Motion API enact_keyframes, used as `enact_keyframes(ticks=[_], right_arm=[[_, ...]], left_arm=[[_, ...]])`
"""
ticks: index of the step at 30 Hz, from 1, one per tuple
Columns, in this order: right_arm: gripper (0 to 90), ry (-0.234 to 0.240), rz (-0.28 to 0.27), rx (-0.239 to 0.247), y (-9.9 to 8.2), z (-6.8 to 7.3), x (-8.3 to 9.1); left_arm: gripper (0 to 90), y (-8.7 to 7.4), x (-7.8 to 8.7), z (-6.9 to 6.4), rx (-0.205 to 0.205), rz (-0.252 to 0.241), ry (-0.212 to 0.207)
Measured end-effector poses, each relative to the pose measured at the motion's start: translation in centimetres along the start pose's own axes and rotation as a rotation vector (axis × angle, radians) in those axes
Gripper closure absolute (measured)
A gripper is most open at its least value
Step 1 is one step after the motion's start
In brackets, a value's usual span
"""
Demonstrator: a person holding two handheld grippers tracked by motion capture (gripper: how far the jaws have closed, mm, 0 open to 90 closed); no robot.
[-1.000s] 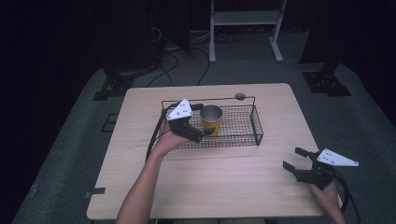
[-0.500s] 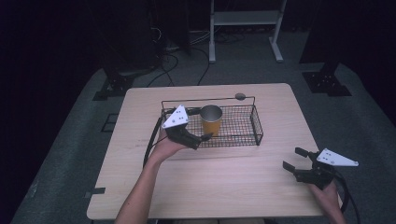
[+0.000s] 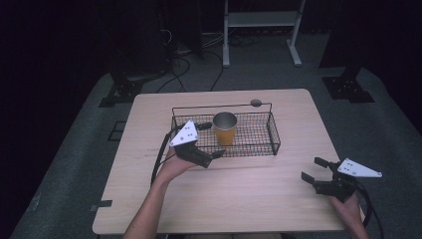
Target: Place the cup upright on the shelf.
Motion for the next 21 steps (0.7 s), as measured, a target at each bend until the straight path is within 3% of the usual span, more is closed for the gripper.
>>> enact_keyframes(ticks=[21], right_arm=[[14.2,-0.001,0.0,0.0,0.0,0.0,0.0]], left_arm=[[1.7,-2.0,1.7,-1.7,0.024,-0.01,0.017]])
Point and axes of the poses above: each handheld gripper's, and its own axes: x roughly backward along the jaws, y roughly out of its top, z roughly to its left, the point moved 8 cm from there along -x, roughly forward along the jaws, and after that the axes turned 8 degrees about x, right-handed, at the moved point
